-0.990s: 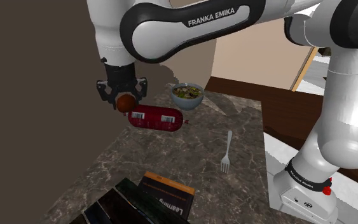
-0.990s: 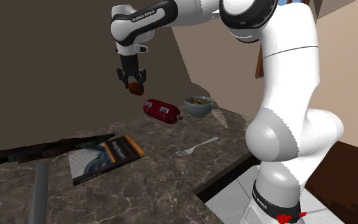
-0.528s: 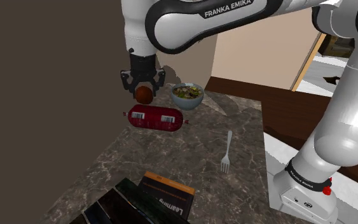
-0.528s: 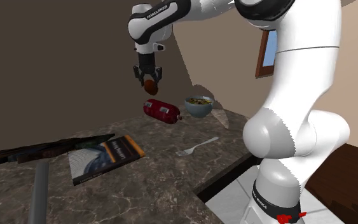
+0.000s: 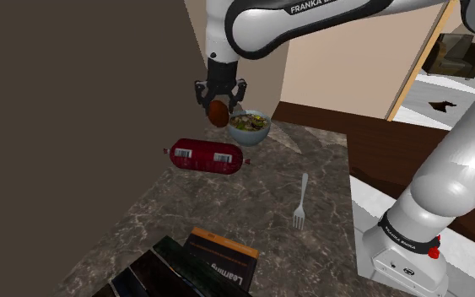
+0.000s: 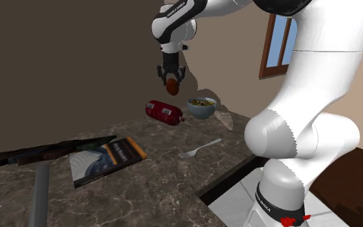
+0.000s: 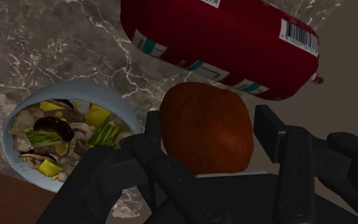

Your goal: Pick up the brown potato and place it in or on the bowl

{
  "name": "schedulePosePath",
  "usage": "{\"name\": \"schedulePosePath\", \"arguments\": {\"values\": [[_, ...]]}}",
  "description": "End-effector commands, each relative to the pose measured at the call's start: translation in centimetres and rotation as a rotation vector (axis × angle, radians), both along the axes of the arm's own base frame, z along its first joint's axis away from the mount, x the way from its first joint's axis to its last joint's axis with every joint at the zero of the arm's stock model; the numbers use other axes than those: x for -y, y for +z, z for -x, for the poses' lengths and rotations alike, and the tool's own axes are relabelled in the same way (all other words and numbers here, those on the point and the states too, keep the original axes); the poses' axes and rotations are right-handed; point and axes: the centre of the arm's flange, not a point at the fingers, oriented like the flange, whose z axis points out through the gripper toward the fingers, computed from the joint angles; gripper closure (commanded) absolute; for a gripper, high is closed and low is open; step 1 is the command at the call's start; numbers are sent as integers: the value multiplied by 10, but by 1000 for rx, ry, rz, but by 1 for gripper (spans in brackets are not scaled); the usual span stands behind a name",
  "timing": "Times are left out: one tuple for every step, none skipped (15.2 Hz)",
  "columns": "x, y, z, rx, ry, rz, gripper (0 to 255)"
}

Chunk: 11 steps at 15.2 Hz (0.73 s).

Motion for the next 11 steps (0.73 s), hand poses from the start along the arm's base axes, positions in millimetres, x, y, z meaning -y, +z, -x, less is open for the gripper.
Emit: {"name": "schedulePosePath", "arguments": {"values": [[28, 1, -5, 0, 1, 0, 255], [41, 2, -7, 0, 1, 0, 255], [54, 2, -8, 0, 1, 0, 255], [67, 2, -10, 0, 1, 0, 255], [80, 3, -11, 0, 1, 0, 255], [94, 3, -13, 0, 1, 0, 255], [107, 4, -14, 0, 1, 0, 255], [120, 4, -16, 0, 1, 0, 255], [133, 5, -17, 0, 1, 0, 255], [146, 5, -19, 0, 1, 0, 255], [159, 6, -20, 0, 1, 0, 255]]}}
